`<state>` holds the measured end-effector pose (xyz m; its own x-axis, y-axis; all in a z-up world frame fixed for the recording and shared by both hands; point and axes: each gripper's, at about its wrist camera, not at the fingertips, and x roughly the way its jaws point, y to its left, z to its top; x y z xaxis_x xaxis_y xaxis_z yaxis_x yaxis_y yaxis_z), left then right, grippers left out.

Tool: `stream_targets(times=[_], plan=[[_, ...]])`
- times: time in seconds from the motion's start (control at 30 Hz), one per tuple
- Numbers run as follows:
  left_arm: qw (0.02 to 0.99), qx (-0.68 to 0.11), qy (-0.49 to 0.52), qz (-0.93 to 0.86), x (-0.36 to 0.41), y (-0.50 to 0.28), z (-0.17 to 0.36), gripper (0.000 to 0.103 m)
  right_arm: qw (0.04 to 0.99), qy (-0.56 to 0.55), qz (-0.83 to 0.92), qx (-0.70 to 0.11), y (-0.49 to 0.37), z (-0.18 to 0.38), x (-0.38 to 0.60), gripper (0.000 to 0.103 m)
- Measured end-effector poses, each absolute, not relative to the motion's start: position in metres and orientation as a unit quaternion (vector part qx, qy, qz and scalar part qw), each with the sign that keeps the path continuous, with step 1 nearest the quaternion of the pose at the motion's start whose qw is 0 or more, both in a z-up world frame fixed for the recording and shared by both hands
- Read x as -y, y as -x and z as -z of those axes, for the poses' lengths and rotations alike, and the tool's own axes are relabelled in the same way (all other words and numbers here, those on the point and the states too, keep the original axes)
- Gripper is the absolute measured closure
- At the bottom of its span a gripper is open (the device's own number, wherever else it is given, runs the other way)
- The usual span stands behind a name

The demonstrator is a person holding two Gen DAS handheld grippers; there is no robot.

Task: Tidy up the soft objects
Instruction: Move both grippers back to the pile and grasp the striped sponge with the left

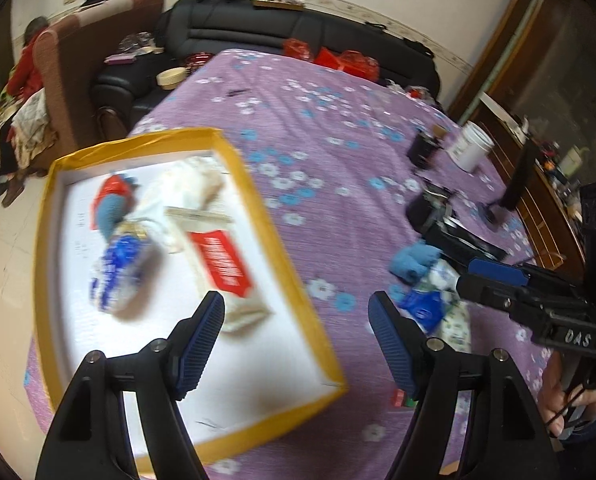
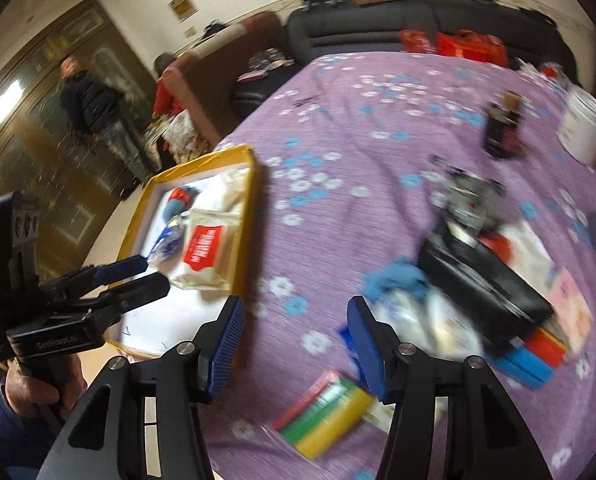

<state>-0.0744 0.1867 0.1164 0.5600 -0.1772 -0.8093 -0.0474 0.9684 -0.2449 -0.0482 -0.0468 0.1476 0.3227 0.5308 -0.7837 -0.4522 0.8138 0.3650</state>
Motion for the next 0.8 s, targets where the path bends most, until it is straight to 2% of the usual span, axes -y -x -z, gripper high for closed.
stream_targets(times=[0.33, 0.4, 0.47, 0.7, 0.8], plan=[[0.86, -0.493, 0.077, 0.105, -0.103, 0.073, -0.105, 0.027, 0.823, -0.107, -0.227, -0.51, 0.063, -0.131, 0.151, 0.043], [0.851, -0.506, 0.066, 0.12, -0.086, 0.074, -0.098, 0.025, 0.819, -0.117, -0.214, -0.519, 0.068, -0.123, 0.164, 0.043], [0.834, -0.531, 0.051, 0.14, -0.067, 0.074, -0.083, 0.021, 0.815, -0.125, -0.206, -0.527, 0.071, -0.117, 0.176, 0.043], [0.793, -0.59, 0.006, 0.15, -0.024, 0.082, -0.03, 0.021, 0.813, -0.129, -0.197, -0.533, 0.08, -0.111, 0.19, 0.043], [0.795, -0.59, -0.014, 0.139, -0.015, 0.082, -0.017, 0.021, 0.809, -0.127, -0.198, -0.539, 0.08, -0.106, 0.188, 0.04]])
